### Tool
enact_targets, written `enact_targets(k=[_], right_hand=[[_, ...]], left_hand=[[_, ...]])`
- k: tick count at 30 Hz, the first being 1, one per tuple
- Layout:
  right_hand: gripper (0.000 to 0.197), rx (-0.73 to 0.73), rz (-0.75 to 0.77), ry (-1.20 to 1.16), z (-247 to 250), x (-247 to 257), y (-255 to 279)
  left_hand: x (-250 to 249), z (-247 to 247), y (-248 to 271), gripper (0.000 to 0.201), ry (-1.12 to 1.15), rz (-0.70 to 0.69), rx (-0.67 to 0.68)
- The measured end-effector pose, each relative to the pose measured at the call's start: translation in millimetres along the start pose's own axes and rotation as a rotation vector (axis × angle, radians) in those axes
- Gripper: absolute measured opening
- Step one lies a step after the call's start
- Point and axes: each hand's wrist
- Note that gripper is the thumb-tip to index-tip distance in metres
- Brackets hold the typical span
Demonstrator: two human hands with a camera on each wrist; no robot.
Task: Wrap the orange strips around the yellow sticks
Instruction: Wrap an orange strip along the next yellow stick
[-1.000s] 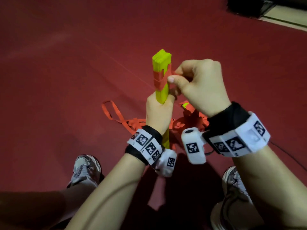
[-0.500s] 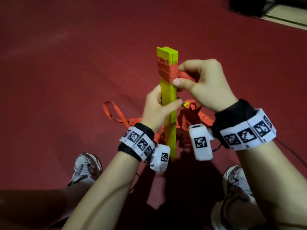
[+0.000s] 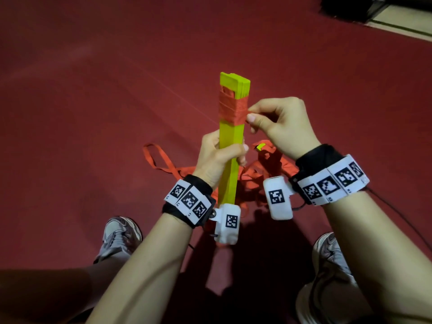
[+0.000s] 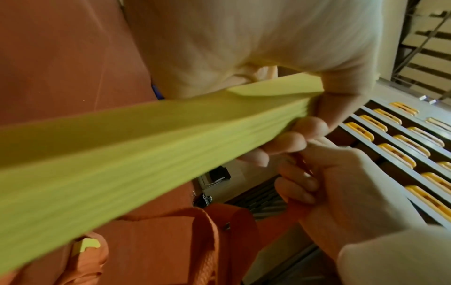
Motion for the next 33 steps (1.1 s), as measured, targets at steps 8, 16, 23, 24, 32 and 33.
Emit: enact_targets(k=[8, 16, 23, 24, 32, 33], right_hand=[[0.015, -0.037, 0.04, 0.172, 0.8, 20.2, -0.9], [0.05, -0.138, -0.085, 0.344, -15.0, 41.7, 1.8], [0.038, -0.087, -0.044, 0.153, 12.0, 26.6, -2.6], [0.036, -0.057, -0.036, 0.164, 11.9, 28.1, -2.3], [0.043, -0.006, -0.063, 0.177, -14.5, 45.4, 1.7], [0.039, 0.034, -0.055, 0.133, -8.5, 42.7, 1.0]], left_hand=[[-0.1, -9.1, -8.9, 0.012, -0.086, -0.076, -0.293], [11.1, -23.7, -3.5, 0.022, -0.622, -0.24, -0.539], [23.4, -16.2, -3.1, 0.056, -0.815, -0.354, -0.216], [25.9, -13.5, -2.6, 0.054, -0.815, -0.373, -0.225], [35.3, -27.9, 2.2, 0.052, -0.769, -0.355, -0.334], [33.4, -25.0, 1.2, 0.055, -0.727, -0.324, -0.295]])
Point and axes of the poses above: each hand's wrist, its own y-axis away from the middle knuckle, its own z-axis out of the back of the hand, x = y × z, and after that the axes turned 7 degrees about x, right-handed
